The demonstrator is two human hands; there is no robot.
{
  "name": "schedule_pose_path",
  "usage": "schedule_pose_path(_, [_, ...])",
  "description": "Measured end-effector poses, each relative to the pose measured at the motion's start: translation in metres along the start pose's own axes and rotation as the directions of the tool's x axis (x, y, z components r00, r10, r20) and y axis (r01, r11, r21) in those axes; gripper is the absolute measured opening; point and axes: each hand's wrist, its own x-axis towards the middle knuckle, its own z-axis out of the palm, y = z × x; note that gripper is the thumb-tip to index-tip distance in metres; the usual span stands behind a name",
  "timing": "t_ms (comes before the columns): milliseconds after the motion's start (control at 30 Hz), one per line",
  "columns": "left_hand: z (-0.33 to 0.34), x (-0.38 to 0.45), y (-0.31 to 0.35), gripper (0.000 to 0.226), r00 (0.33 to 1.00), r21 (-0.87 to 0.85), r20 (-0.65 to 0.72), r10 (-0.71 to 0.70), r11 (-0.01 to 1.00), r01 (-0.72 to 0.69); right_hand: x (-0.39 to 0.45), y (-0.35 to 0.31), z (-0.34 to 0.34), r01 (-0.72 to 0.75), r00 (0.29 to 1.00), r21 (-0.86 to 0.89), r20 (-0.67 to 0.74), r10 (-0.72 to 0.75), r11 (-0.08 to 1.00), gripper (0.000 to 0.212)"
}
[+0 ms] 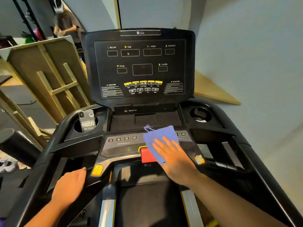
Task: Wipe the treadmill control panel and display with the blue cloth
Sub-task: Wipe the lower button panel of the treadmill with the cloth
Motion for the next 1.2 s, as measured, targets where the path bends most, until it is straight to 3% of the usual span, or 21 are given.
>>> schedule_pose_path(133, [0.002, 0.001, -0.003, 0.048, 1.0, 0.014, -0.015, -0.001, 1.0, 0.001, -0.018, 0.033, -0.007, -0.375, 0.926, 0.041, -0.027, 0.376, 0.926, 0.071])
schedule_pose_path(233, [0.003, 0.0, -0.003, 0.048, 1.0, 0.007, -0.024, 0.013, 1.0, -0.012, 0.025, -0.015, -0.005, -0.577, 0.813, 0.041, -0.06, 0.579, 0.816, 0.069])
schedule_pose_path(300, [0.001, 0.0, -0.003, 0.049, 1.0, -0.004, -0.019, 0.022, 1.0, -0.022, 0.061, -0.058, -0.01, -0.516, 0.856, 0.002, 0.018, 0.516, 0.856, 0.074])
schedule_pose_path(400, [0.0, -0.001, -0.004, 0.047, 0.999, -0.005, -0.016, 0.042, 0.999, -0.042, 0.086, -0.1, -0.007, -0.163, 0.979, 0.074, 0.135, 0.152, 0.984, 0.068])
schedule_pose_path(467, [-0.002, -0.002, -0.002, 0.047, 0.999, -0.009, -0.026, 0.044, 0.999, -0.044, 0.078, -0.101, -0.004, 0.083, 0.98, 0.084, 0.173, -0.097, 0.993, 0.067])
schedule_pose_path(500, [-0.004, -0.003, 0.0, 0.048, 0.999, -0.011, -0.026, 0.043, 0.999, -0.043, 0.07, -0.091, -0.003, 0.127, 0.975, 0.092, 0.169, -0.142, 0.988, 0.068])
schedule_pose_path(567, [-0.006, -0.003, 0.002, 0.051, 1.0, -0.025, -0.016, 0.026, 0.999, -0.026, 0.049, -0.06, -0.001, 0.067, 0.989, 0.092, 0.124, -0.078, 0.994, 0.066])
schedule_pose_path(633, [-0.007, -0.003, 0.002, 0.051, 1.0, -0.034, -0.003, 0.016, 0.999, -0.016, 0.024, -0.031, -0.003, -0.093, 0.994, -0.001, 0.057, 0.093, 0.996, 0.065])
schedule_pose_path(733, [-0.007, -0.003, 0.002, 0.051, 1.0, -0.046, -0.012, 0.018, 0.999, -0.019, 0.031, -0.046, -0.007, -0.414, 0.91, -0.012, 0.017, 0.414, 0.91, 0.065])
schedule_pose_path(800, [-0.006, -0.002, 0.0, 0.05, 1.0, -0.047, -0.012, 0.018, 0.999, -0.018, 0.061, -0.081, -0.004, -0.482, 0.876, 0.026, -0.017, 0.482, 0.876, 0.064])
schedule_pose_path(833, [-0.006, -0.002, -0.002, 0.048, 1.0, -0.034, -0.008, 0.027, 0.999, -0.028, 0.076, -0.099, -0.003, -0.437, 0.899, 0.044, 0.036, 0.436, 0.898, 0.065])
schedule_pose_path(933, [-0.007, -0.003, -0.003, 0.048, 0.999, -0.029, 0.0, 0.047, 0.998, -0.047, 0.101, -0.137, -0.002, -0.13, 0.979, 0.084, 0.17, 0.114, 0.988, 0.07])
schedule_pose_path(1033, [-0.01, -0.003, 0.0, 0.048, 0.999, -0.022, 0.011, 0.053, 0.998, -0.052, 0.087, -0.129, -0.004, 0.141, 0.96, 0.16, 0.22, -0.174, 0.977, 0.07])
schedule_pose_path(1100, [-0.013, -0.002, 0.002, 0.049, 0.999, -0.031, 0.029, 0.046, 0.998, -0.045, 0.067, -0.101, -0.002, 0.19, 0.951, 0.197, 0.206, -0.23, 0.962, 0.067])
schedule_pose_path(1200, [-0.017, -0.003, 0.004, 0.048, 0.997, -0.02, 0.048, 0.063, 0.998, -0.062, 0.047, -0.064, -0.004, 0.041, 0.991, 0.063, 0.126, -0.048, 0.997, 0.066])
